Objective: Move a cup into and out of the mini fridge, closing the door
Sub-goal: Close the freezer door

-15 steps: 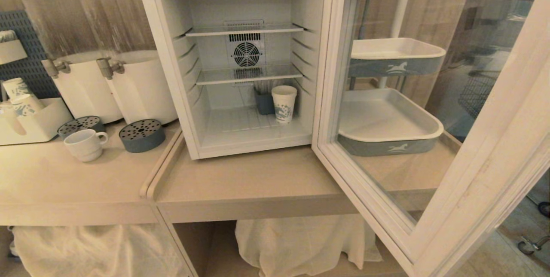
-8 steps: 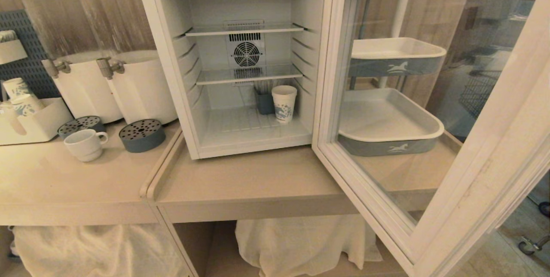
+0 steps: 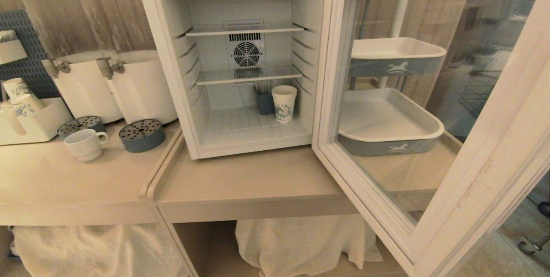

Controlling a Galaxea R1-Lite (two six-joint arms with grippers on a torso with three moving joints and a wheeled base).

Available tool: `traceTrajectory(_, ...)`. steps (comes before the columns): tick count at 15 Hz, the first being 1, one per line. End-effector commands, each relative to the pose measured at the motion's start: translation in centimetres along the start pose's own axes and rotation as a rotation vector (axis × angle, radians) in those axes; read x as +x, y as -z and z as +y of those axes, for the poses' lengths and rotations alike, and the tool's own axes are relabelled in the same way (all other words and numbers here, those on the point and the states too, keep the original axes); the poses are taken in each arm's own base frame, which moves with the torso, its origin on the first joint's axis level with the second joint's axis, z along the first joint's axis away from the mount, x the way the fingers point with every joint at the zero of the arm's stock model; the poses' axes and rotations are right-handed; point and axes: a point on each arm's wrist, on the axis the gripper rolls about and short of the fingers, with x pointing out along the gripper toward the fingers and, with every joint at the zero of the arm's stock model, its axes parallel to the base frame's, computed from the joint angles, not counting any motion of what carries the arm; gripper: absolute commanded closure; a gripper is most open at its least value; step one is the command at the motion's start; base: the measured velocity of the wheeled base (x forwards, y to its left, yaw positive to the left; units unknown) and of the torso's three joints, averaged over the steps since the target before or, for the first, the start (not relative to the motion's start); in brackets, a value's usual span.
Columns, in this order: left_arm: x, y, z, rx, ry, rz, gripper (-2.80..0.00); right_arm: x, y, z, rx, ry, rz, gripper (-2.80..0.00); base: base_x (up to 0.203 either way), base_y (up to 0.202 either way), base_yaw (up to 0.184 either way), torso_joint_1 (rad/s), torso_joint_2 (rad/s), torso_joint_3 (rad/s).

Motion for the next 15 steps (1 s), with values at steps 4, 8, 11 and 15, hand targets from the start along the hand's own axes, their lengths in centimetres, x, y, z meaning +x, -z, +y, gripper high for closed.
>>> traceTrajectory(4,0.0,0.0,0.0,0.000,0.000,-0.001,0.00,1.7,-0.5,-6.8,0.058,-0.477,0.105,0.00,0.000,0.000,0.000,0.000,0.00,0.000)
traceTrajectory(8,0.0,0.0,0.0,0.000,0.000,-0.001,0.00,2.5,-0.2,-8.9,0.117,-0.555,0.134,0.00,0.000,0.000,0.000,0.000,0.00,0.000)
traceTrajectory(11,0.0,0.0,0.0,0.000,0.000,-0.001,0.00,3.7,-0.3,-7.8,0.102,-0.651,0.170,0.00,0.000,0.000,0.000,0.000,0.00,0.000)
traceTrajectory(15,0.0,0.0,0.0,-0.003,0.000,-0.001,0.00,6.7,-0.2,-5.1,0.081,-0.820,0.245,0.00,0.000,0.000,0.000,0.000,0.00,0.000)
